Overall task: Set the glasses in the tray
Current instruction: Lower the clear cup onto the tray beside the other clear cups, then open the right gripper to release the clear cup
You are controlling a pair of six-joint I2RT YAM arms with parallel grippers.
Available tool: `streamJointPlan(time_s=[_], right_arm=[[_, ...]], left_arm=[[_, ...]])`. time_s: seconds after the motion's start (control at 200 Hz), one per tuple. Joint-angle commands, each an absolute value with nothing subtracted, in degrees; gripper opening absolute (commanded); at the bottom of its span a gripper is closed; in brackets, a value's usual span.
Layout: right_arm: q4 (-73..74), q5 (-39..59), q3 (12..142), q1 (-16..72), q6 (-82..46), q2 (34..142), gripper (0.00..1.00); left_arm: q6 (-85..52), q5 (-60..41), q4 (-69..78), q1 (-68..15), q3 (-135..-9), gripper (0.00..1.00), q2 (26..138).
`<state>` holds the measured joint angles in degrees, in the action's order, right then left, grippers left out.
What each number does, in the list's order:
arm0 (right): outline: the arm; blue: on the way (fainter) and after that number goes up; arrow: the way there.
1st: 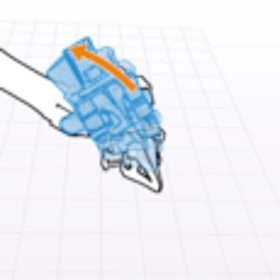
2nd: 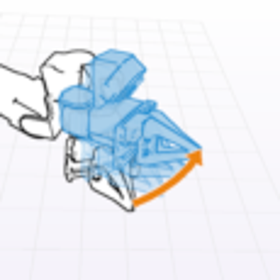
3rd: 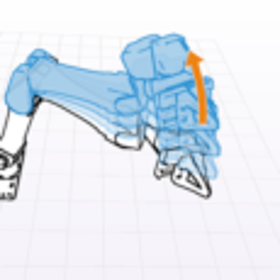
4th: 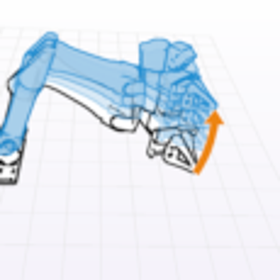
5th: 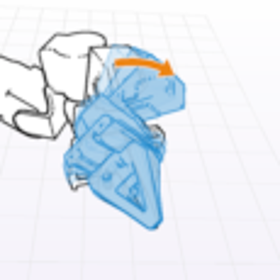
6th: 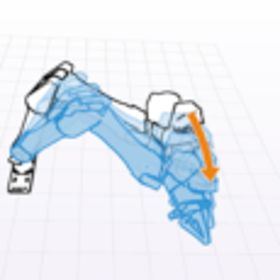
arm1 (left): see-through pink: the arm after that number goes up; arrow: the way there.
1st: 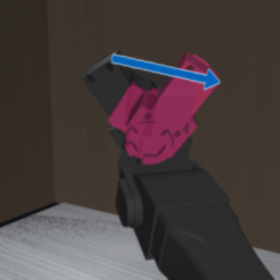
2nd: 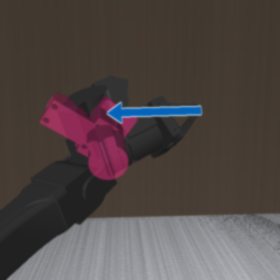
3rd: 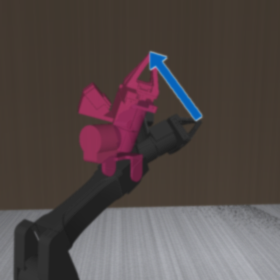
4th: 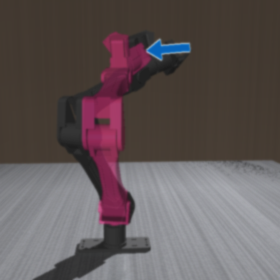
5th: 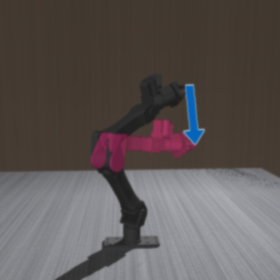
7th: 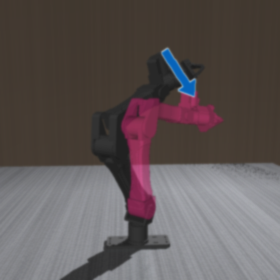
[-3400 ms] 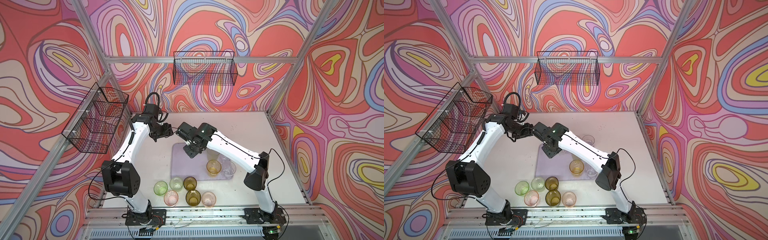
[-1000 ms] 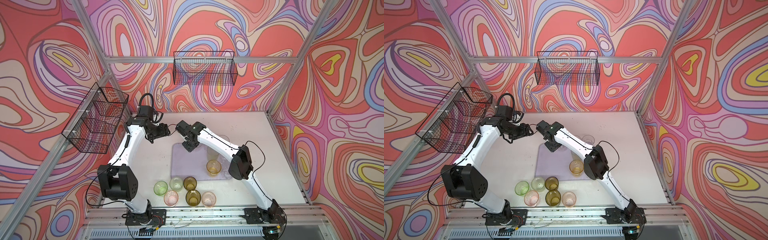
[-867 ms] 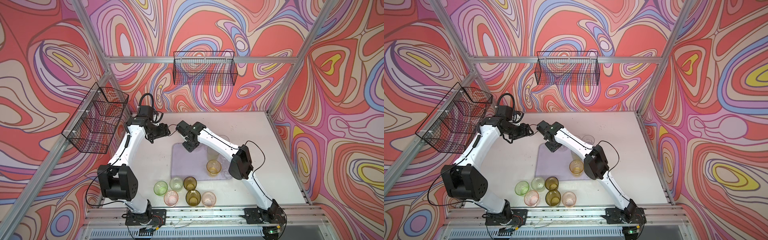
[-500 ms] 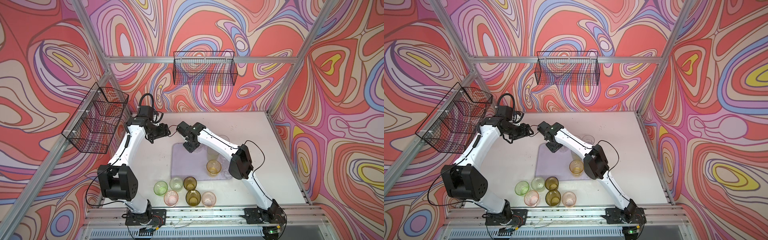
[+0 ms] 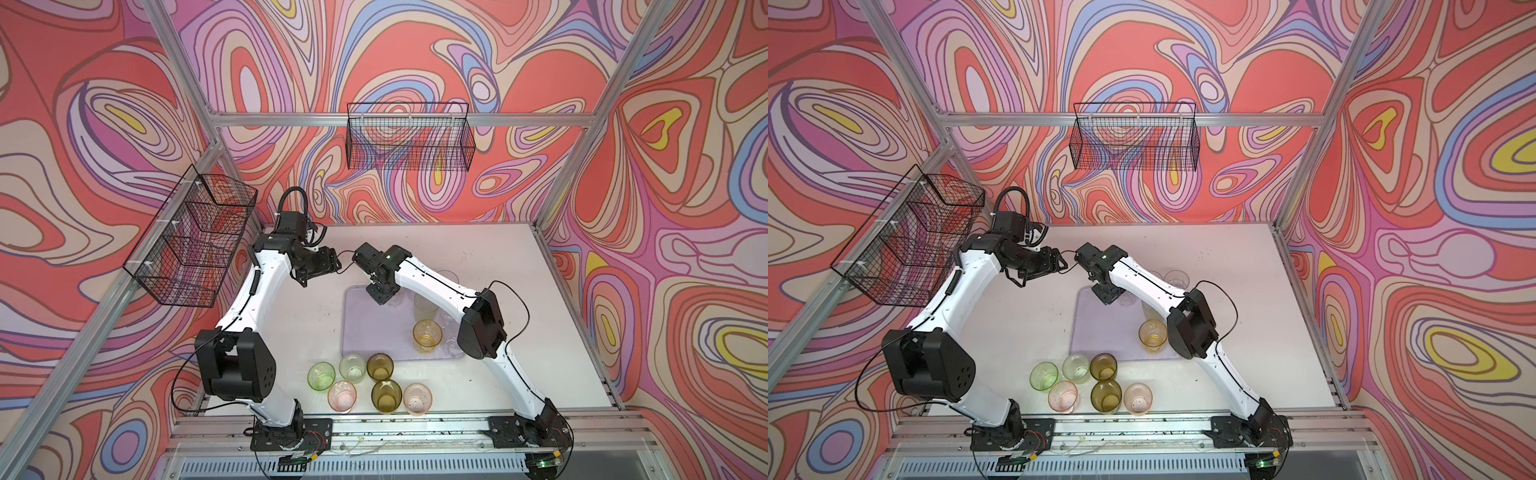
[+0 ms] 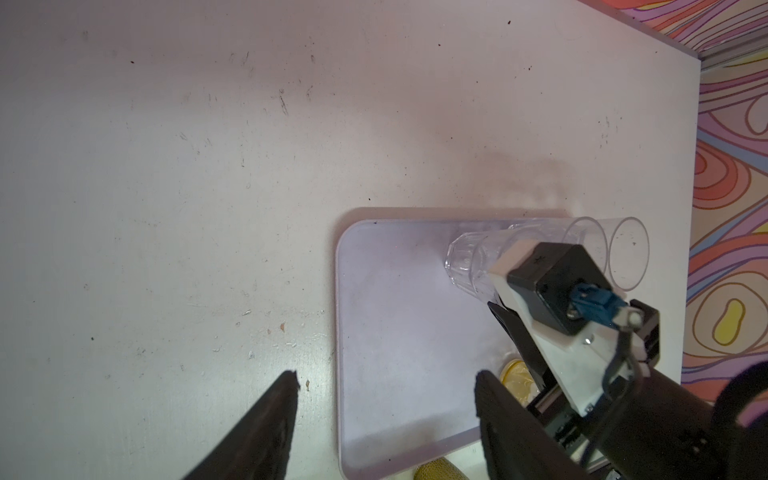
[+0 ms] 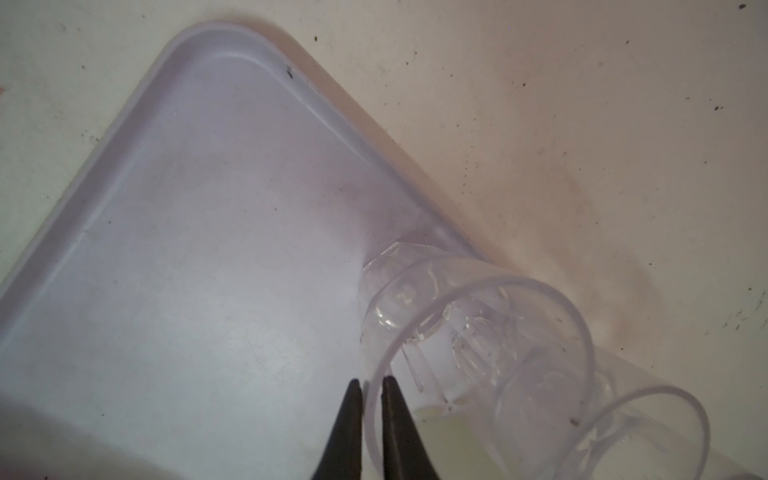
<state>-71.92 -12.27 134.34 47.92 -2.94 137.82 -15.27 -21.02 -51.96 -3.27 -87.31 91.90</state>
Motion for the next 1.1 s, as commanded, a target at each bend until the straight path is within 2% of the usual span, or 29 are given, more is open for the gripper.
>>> streamJointPlan(time_s=[0.0, 0.331, 0.811, 1.097], right_arm=[[-70.69, -13.74, 133.90, 47.55, -2.50, 138.43, 0.12], [-67.41, -12.82, 131.92, 47.55, -2.25, 134.48, 0.24], [-62.64, -12.04, 125.86, 47.59, -4.02, 121.49, 0.32], [-60.85, -15.20, 117.12, 47.54, -6.53, 112.14, 0.42]], left_arm=[[-15.38, -21.44, -51.42, -2.81, -86.79, 0.71, 90.53], [-15.71, -20.82, -51.82, -2.79, -86.79, 0.71, 90.46], [-16.00, -19.79, -55.71, -3.28, -86.13, 0.70, 89.33], [-14.55, -18.19, -58.95, -7.00, -85.91, 0.70, 86.85]])
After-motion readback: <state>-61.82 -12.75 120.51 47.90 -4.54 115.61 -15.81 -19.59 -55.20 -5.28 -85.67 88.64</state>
